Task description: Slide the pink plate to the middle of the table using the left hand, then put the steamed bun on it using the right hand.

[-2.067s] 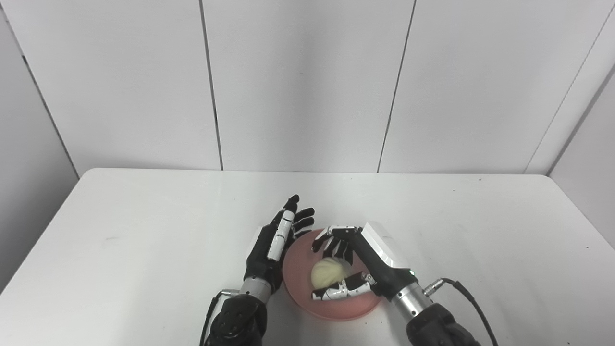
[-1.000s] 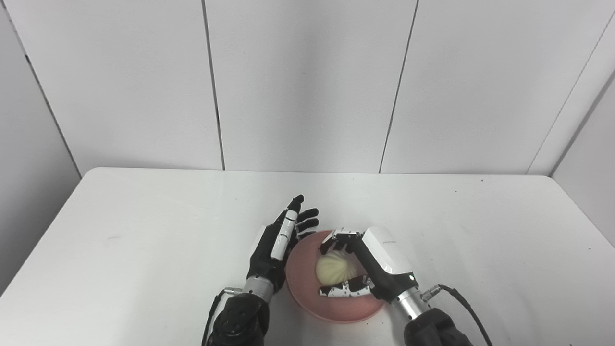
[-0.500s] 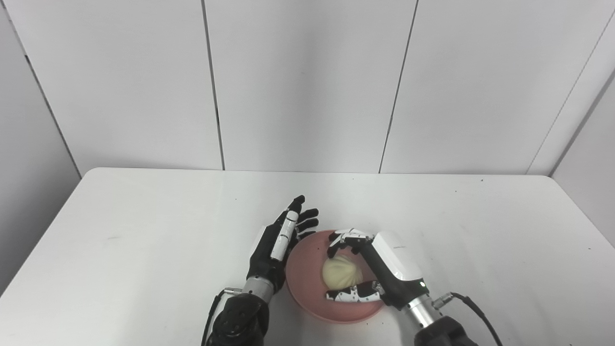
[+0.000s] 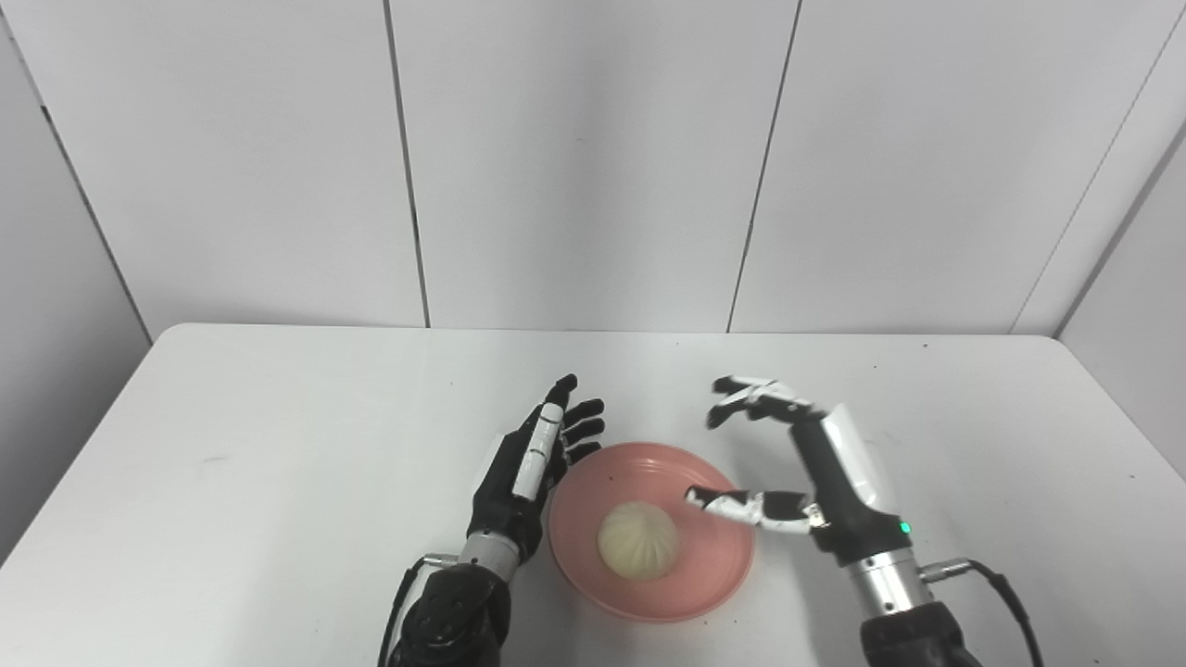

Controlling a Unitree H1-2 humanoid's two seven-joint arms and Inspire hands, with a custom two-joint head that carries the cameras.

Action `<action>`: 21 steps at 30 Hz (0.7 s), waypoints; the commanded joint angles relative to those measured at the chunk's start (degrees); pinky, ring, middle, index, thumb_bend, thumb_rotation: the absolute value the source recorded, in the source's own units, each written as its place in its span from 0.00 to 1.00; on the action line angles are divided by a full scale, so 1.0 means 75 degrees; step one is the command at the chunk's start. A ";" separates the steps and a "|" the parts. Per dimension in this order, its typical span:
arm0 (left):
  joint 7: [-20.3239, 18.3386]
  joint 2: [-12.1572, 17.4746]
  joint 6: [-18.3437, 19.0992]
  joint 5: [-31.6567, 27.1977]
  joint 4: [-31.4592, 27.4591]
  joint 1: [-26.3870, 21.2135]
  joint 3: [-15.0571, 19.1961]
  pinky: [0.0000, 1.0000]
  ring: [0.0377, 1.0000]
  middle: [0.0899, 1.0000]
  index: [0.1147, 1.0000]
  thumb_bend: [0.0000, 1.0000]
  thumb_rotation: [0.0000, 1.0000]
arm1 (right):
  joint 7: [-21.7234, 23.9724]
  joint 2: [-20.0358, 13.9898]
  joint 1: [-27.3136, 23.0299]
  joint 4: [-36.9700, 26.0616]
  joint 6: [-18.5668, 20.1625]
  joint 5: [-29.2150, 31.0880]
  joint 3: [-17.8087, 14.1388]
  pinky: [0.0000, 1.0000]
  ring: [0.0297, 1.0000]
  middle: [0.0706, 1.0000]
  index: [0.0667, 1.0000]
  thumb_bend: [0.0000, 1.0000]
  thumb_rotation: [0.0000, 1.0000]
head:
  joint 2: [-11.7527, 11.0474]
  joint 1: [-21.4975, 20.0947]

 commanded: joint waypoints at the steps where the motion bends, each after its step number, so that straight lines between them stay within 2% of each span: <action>1: -0.0053 0.0060 0.0110 -0.0022 0.0069 -0.0046 0.0013 0.78 0.80 0.79 0.88 0.61 0.90 | -0.0250 0.0041 -0.0260 -0.0126 -0.0441 0.0190 -0.0102 0.62 0.71 0.71 0.46 0.51 0.16 | 0.0003 0.0004; 8: -0.0027 0.0057 0.0135 -0.0037 -0.0003 -0.0018 0.0047 0.77 0.81 0.79 0.88 0.60 0.89 | -0.0539 0.0050 -0.0344 -0.0076 -0.0602 0.0092 -0.0216 0.61 0.70 0.70 0.46 0.51 0.16 | -0.0006 -0.0034; 11: 0.0108 0.0086 0.0076 0.0091 -0.0074 -0.0004 0.0058 0.78 0.82 0.80 0.88 0.61 0.89 | -0.0472 0.0196 -0.0325 0.0143 -0.0406 0.0599 -0.0336 0.62 0.71 0.70 0.46 0.51 0.17 | -0.0007 -0.0078; 12: 0.0173 0.0092 0.0079 0.0119 -0.0131 0.0005 0.0084 0.79 0.82 0.80 0.89 0.61 0.89 | -0.0394 0.0271 -0.0294 0.0199 -0.0248 0.0816 -0.0366 0.63 0.71 0.72 0.60 0.59 0.41 | -0.0009 -0.0122; 14: 0.0290 0.0104 0.0000 0.0157 -0.0197 0.0014 0.0141 0.81 0.84 0.82 0.90 0.62 0.88 | -0.0208 0.0388 -0.0241 0.0301 0.0039 0.1192 -0.0398 0.63 0.71 0.75 0.71 0.64 0.71 | -0.0004 -0.0160; 15: 0.0375 0.0104 -0.0068 0.0191 -0.0220 0.0020 0.0177 0.83 0.86 0.83 0.90 0.62 0.88 | -0.0022 0.0436 -0.0216 0.0352 0.0240 0.1566 -0.0416 0.64 0.72 0.77 0.75 0.65 0.79 | -0.0003 -0.0165; 17: 0.0507 0.0101 -0.0185 0.0239 -0.0277 0.0047 0.0235 0.87 0.88 0.85 0.90 0.61 0.89 | 0.0368 0.0568 -0.0182 0.0387 0.0781 0.2434 -0.0494 0.73 0.79 0.83 0.85 0.65 0.91 | 0.0001 -0.0205; 20: 0.0572 0.0133 -0.0367 0.0292 -0.0316 0.0091 0.0263 0.90 0.90 0.87 0.90 0.61 0.91 | 0.0651 0.0794 -0.0185 0.0491 0.1421 0.3378 -0.0689 0.80 0.83 0.87 0.92 0.65 0.95 | -0.0002 -0.0309; 21: 0.0580 0.0154 -0.0427 0.0308 -0.0325 0.0105 0.0256 0.91 0.90 0.88 0.91 0.61 0.91 | 0.0682 0.0864 -0.0192 0.0542 0.1541 0.3610 -0.0752 0.82 0.85 0.89 0.93 0.70 0.95 | -0.0003 -0.0317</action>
